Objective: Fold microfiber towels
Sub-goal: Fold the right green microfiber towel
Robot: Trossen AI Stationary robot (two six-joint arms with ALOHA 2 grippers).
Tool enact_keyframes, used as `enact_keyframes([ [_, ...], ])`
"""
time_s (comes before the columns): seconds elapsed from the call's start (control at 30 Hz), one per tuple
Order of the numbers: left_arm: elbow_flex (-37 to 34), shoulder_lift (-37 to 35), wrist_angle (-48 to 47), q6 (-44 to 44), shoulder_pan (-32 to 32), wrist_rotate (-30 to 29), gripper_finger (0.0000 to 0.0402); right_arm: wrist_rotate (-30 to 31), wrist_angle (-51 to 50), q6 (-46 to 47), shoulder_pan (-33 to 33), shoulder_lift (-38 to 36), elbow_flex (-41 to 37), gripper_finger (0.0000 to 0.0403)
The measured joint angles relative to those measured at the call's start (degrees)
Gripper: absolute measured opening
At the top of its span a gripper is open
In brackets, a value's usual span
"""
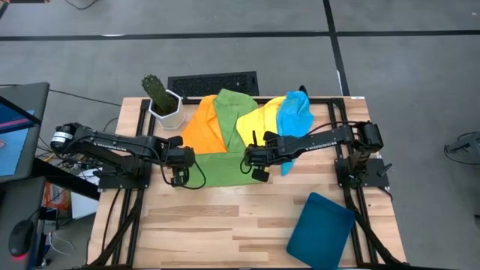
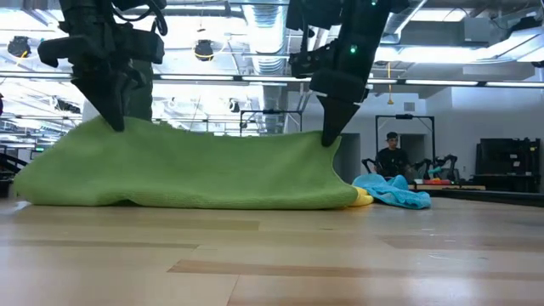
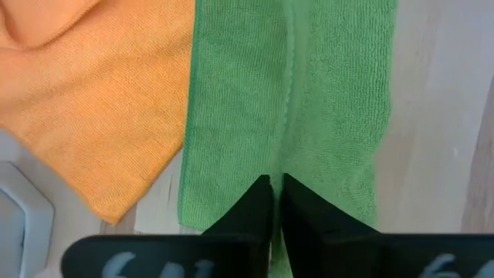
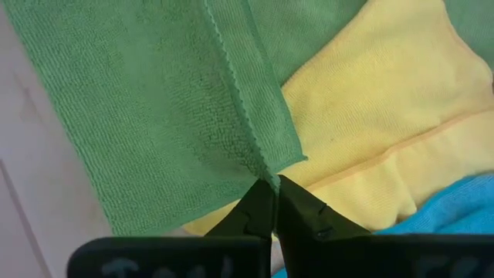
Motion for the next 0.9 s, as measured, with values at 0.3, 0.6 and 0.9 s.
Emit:
enact_keyframes([
  [0.3,0.00,0.24,0.08,0.87,0.04,-4.14,0.0061,0.01,2.44,-0.84,-1.10,2.42,0.15,0.0037],
  [0.6,-1.06,0.23,-0.07,1.13,2.41,-2.75,0.0064,0.08,2.90,-1.53,-3.38,3.91,0.05,0.0047],
  [0.9,-3.37,0.22,1.16,0.43,2.43,-2.66,0.0064,3.70,2.41,-6.10,-6.05,3.21,0.07,0.0142],
])
